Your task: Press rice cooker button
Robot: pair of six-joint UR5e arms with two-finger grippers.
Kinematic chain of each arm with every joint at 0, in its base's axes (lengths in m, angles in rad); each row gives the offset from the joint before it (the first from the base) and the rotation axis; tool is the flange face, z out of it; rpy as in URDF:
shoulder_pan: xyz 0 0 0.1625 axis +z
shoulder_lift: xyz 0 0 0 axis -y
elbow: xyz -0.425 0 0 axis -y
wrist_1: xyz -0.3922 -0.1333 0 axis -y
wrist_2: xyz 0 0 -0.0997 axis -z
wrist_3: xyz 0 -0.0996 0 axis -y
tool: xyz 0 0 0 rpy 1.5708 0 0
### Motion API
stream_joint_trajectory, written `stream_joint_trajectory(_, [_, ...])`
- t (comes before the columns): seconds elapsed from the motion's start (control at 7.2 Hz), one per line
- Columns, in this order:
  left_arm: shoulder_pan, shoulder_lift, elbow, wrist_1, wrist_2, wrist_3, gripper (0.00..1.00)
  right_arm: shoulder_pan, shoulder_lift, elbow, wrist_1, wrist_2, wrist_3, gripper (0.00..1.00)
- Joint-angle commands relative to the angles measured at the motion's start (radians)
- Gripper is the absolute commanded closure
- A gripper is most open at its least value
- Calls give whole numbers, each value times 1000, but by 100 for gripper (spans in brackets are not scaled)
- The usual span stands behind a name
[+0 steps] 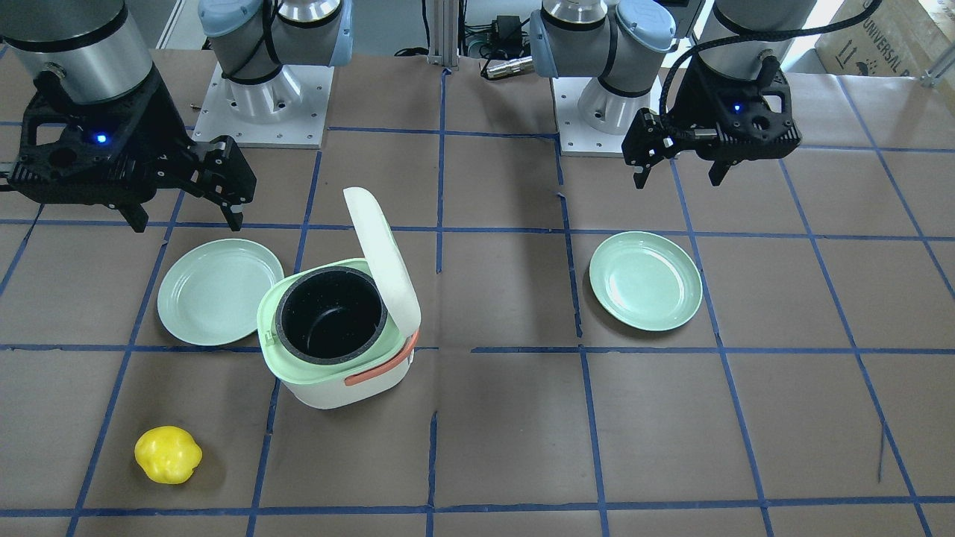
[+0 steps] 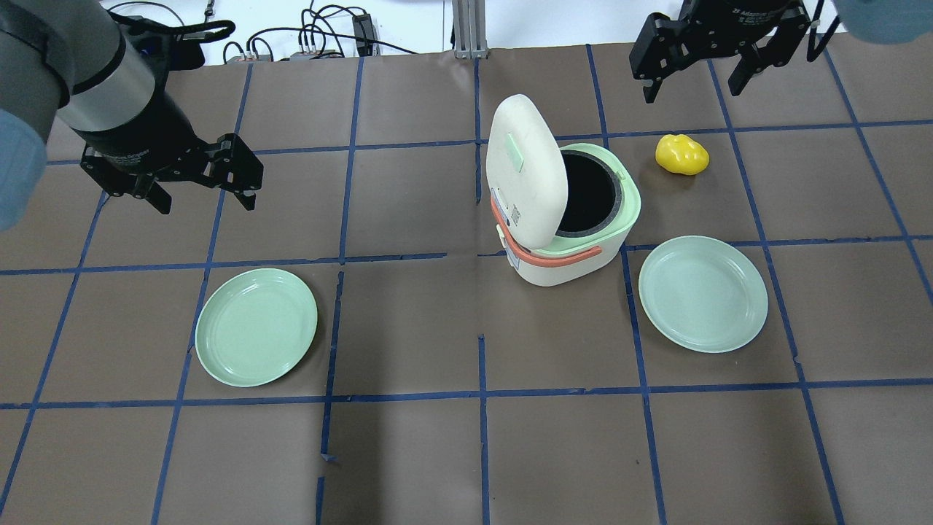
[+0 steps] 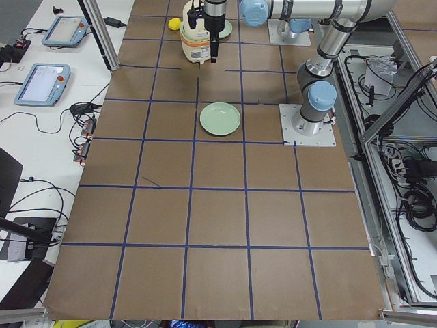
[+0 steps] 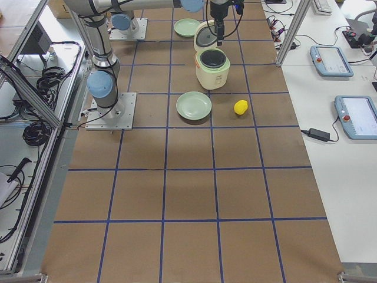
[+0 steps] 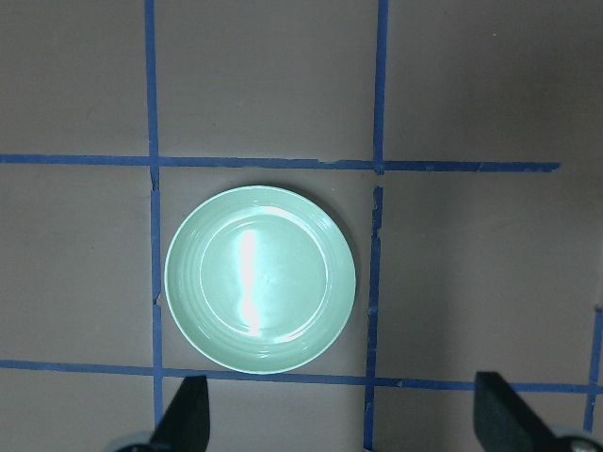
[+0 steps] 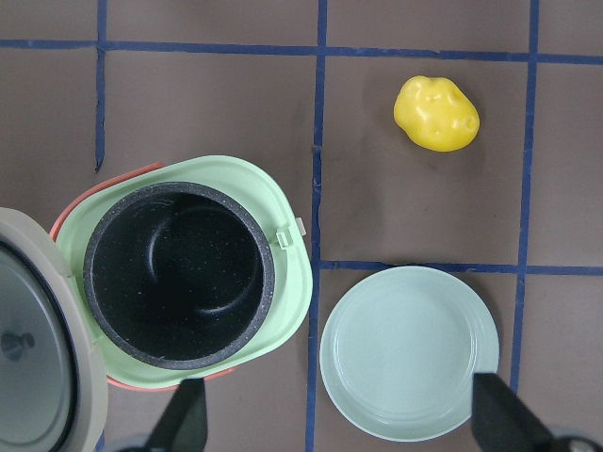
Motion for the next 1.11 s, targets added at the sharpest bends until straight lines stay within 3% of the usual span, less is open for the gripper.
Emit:
stream_joint_trajectory(0.0, [0, 0, 0, 1, 0, 0, 0, -1, -20, 51, -11, 12, 1, 1])
stream_joint_trajectory(0.56, [0, 0, 0, 1, 0, 0, 0, -1, -28, 91, -28, 10, 8, 1])
stream_joint_trajectory(0.97, [0, 0, 0, 1, 0, 0, 0, -1, -29, 85, 41, 9, 89, 2])
